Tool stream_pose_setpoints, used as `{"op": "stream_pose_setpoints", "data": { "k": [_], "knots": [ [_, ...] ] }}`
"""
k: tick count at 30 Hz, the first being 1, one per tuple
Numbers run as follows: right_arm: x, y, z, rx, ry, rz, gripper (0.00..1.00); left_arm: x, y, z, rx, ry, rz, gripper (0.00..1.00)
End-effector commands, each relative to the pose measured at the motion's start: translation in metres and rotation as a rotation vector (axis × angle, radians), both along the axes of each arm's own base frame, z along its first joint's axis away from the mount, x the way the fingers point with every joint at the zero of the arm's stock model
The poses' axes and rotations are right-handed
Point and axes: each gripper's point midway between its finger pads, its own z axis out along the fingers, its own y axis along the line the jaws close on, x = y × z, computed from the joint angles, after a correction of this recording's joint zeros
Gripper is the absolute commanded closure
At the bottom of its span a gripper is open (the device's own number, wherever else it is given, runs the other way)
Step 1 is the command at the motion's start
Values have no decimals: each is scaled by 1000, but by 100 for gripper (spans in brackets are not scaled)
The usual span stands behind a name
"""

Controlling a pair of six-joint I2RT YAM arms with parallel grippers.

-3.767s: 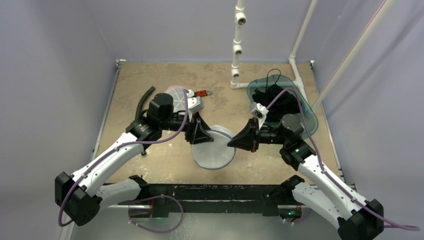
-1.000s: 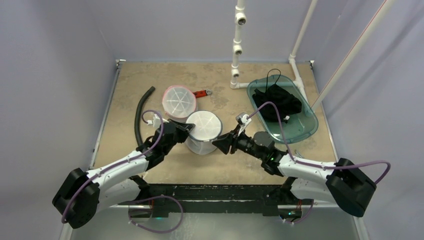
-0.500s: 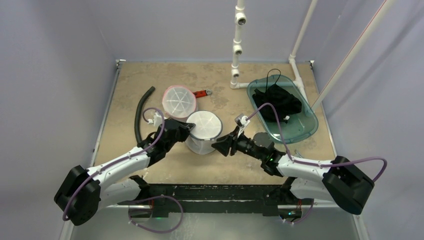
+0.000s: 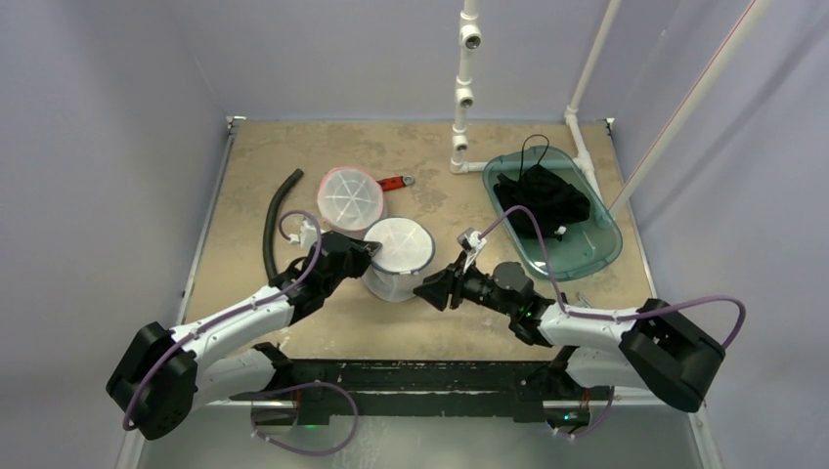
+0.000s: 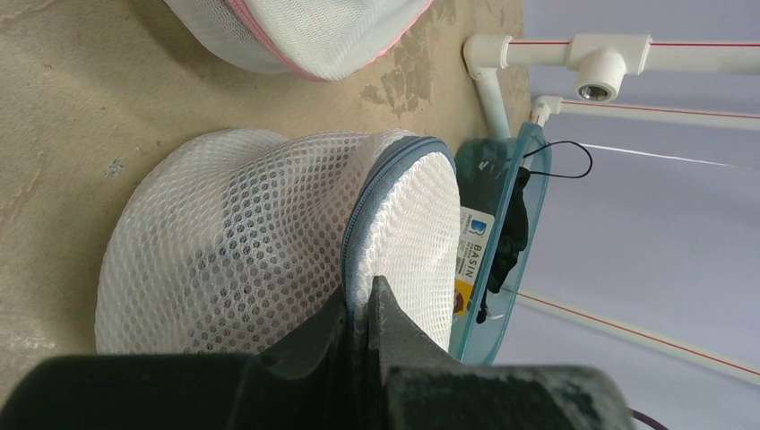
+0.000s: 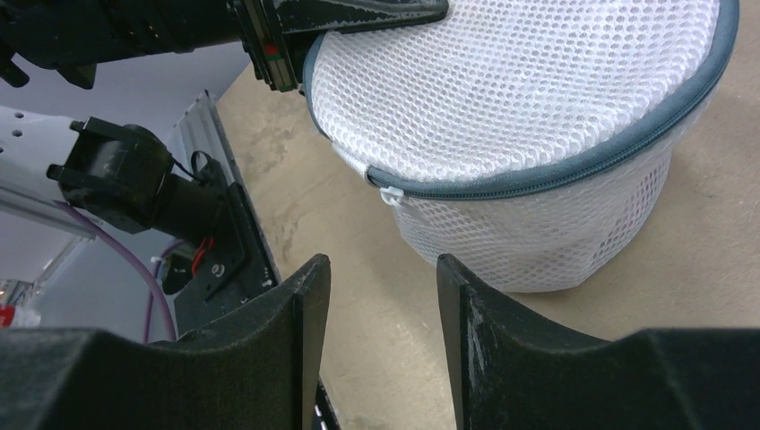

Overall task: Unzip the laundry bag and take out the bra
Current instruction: Unzip the laundry bag at the center of the board.

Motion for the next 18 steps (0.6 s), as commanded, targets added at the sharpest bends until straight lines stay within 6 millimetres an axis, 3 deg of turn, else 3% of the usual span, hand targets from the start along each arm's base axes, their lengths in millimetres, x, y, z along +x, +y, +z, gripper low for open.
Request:
{"op": "stream_pose_setpoints", "data": {
  "k": [1,8,18],
  "knots": [
    [6,12,27,77,-39,24,49,1,-4,4,2,7,-7,100],
    [11,12,33,103,-40,14,44,0,-6,3,1,9,-22,100],
    [16,18,36,116,-33,24,47,0,-8,5,-7,4,-30,100]
  ]
}}
